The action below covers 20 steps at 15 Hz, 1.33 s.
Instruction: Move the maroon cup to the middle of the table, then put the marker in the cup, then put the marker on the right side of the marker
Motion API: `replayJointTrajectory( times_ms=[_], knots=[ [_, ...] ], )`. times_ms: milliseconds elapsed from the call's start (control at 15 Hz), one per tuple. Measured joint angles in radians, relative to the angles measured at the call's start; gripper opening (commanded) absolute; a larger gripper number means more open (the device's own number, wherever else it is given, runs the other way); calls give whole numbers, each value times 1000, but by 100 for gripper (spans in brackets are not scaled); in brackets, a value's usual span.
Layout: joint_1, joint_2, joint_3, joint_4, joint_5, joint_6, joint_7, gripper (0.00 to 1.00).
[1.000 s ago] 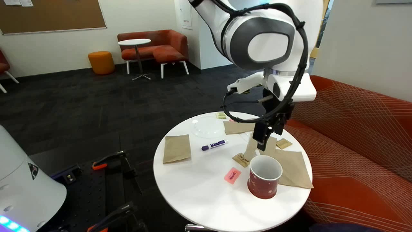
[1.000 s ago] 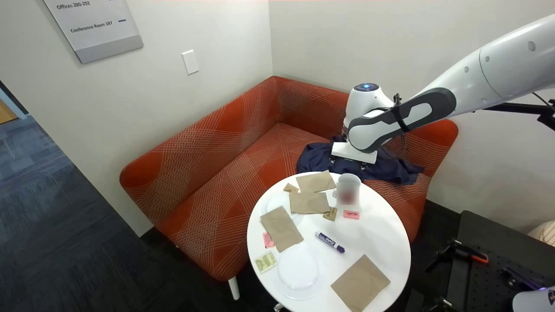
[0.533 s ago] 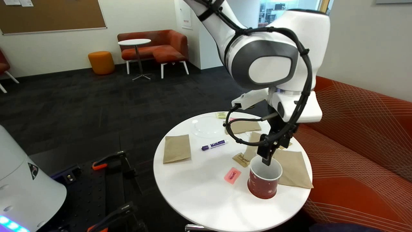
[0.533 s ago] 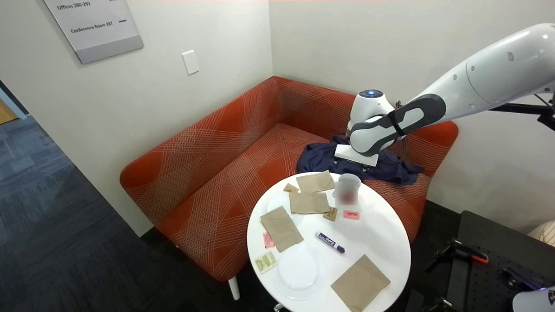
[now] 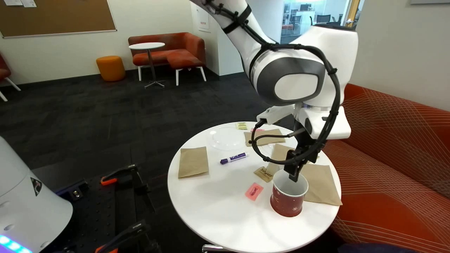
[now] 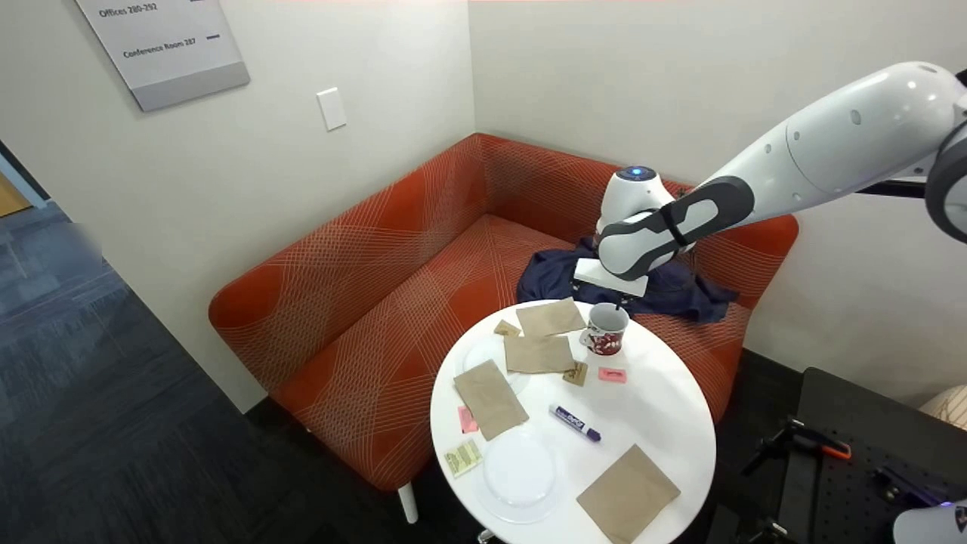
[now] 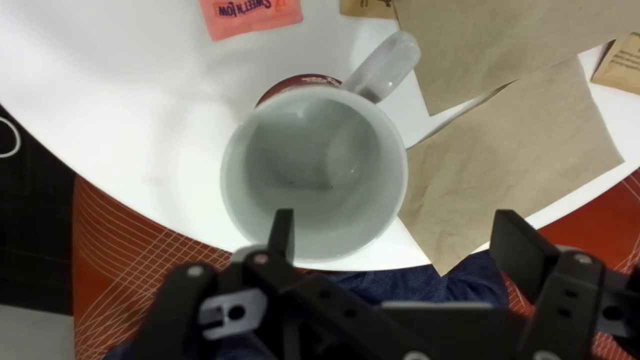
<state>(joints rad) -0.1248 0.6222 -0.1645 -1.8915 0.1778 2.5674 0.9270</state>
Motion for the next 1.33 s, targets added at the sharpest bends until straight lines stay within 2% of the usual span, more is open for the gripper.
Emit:
replayJointTrajectory(
  times_ms=[467, 1267, 1333],
  knots=[
    [25, 72, 1, 77, 1, 0, 2, 100],
    [27, 118, -11, 87, 2, -1, 2, 100],
    [27, 123, -11, 89, 2, -1, 2, 77]
  ],
)
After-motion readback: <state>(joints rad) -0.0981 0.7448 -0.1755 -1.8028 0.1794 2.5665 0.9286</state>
